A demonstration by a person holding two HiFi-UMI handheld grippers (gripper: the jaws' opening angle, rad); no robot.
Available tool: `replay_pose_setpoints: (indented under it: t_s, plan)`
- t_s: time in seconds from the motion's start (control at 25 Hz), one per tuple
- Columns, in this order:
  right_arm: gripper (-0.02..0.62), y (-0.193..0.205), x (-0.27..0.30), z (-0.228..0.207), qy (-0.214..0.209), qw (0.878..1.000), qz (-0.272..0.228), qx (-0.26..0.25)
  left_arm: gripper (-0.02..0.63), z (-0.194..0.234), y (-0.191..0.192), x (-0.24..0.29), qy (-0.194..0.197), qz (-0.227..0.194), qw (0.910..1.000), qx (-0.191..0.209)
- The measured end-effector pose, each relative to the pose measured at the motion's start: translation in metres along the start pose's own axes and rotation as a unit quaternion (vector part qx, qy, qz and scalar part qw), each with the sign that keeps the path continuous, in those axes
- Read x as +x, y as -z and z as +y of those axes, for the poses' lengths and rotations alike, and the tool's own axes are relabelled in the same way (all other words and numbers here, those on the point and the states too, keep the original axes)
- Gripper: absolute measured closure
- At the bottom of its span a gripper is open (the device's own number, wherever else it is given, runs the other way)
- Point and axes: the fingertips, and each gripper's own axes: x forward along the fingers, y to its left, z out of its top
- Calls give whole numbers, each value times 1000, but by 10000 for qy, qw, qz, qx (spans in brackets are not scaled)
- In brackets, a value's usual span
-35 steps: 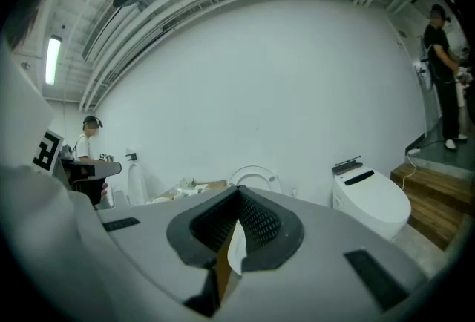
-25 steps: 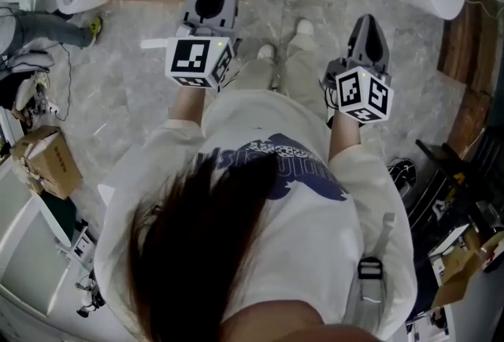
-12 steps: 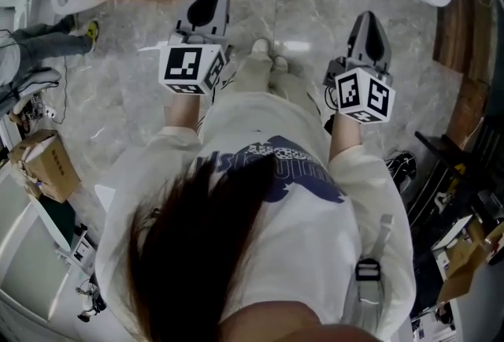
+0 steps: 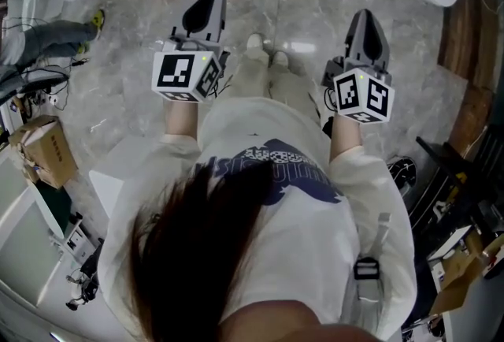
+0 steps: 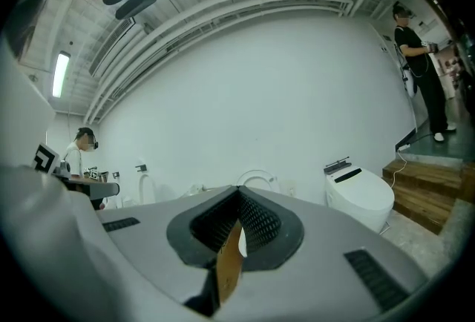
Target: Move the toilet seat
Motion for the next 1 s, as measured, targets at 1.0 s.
replay_pose_setpoints:
  t_s: [1.0]
  plan:
    - [584,-6,-77,158,145,9912,-773,-1063,609,17,-42,-114,-72,-1613,9827,911]
